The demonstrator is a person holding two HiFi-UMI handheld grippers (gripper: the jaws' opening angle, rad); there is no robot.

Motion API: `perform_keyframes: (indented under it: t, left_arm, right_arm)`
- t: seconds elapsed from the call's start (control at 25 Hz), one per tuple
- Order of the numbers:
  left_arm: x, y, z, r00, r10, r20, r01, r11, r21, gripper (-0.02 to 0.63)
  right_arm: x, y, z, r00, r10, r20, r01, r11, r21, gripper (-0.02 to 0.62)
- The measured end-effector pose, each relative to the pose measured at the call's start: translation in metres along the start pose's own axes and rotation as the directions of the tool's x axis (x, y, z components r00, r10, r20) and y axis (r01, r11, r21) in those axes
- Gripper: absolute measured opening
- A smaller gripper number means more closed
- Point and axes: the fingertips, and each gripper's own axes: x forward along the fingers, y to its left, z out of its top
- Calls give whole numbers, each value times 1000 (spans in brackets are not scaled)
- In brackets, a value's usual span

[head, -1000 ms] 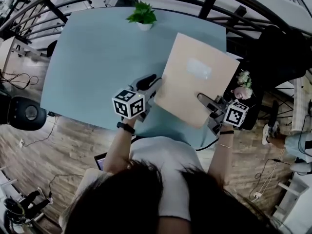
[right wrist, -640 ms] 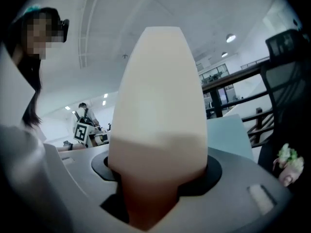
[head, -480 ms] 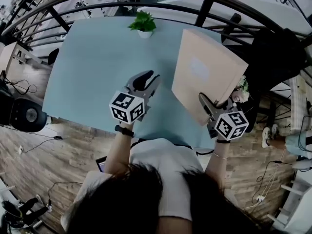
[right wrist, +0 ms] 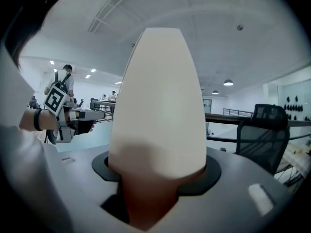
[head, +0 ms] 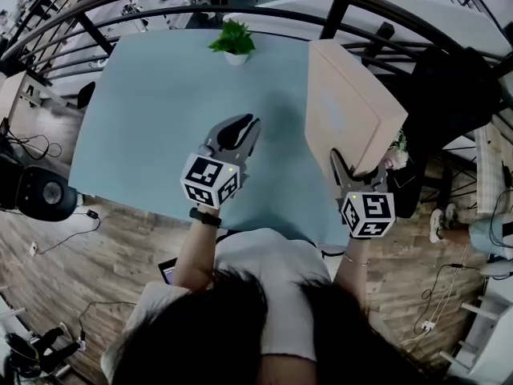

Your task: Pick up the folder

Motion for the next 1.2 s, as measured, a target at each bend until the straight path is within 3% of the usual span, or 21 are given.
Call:
perform_keyframes:
  t: [0.36,1.2]
  left_arm:
    - [11,5,-2,999,36,1,-36,999,26,58]
    - [24,4,-17,997,64,-35,-63,998,29,58]
  right_arm:
    - [1,-18,-6,998,-58,7,58,998,-9,279]
    - [8,-32,-17,999,-48,-8,48,999,9,278]
